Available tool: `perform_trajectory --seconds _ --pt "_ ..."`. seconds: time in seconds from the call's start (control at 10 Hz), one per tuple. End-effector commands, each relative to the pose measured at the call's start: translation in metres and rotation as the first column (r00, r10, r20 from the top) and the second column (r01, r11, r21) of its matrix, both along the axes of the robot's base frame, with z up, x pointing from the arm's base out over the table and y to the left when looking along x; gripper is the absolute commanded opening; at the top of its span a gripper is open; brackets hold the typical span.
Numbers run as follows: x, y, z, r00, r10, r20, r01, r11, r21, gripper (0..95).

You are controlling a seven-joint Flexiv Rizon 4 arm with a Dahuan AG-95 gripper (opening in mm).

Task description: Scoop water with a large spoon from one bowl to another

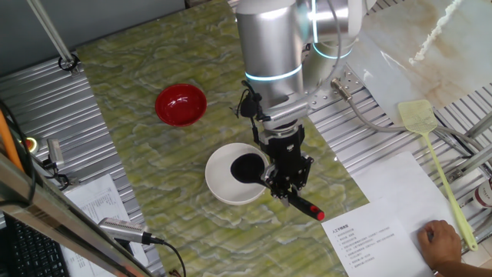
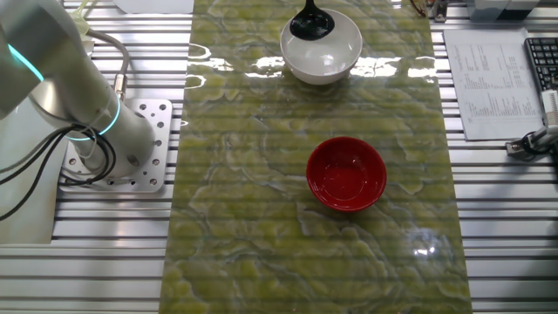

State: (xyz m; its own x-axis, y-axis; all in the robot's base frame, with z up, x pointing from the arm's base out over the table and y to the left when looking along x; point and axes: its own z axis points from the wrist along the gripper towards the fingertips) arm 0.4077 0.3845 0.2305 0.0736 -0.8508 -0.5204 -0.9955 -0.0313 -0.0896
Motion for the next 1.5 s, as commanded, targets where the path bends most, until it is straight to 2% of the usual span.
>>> perform_trajectory --seconds 0.1,0.2,0.5,1.5 --pt "0.0002 0.0006 0.0006 1.000 0.007 -0.014 -0.007 1.000 -0.003 0.0" --pt "0.0002 0.0006 0.0006 1.000 0.002 -0.029 -0.002 1.000 0.004 0.0" --pt "0.0002 0.0006 0.0006 0.999 -0.009 -0.042 0.009 1.000 0.001 0.0" --pt "0.0011 0.0012 0.0016 0.998 -0.032 -0.051 0.031 0.999 -0.010 0.0"
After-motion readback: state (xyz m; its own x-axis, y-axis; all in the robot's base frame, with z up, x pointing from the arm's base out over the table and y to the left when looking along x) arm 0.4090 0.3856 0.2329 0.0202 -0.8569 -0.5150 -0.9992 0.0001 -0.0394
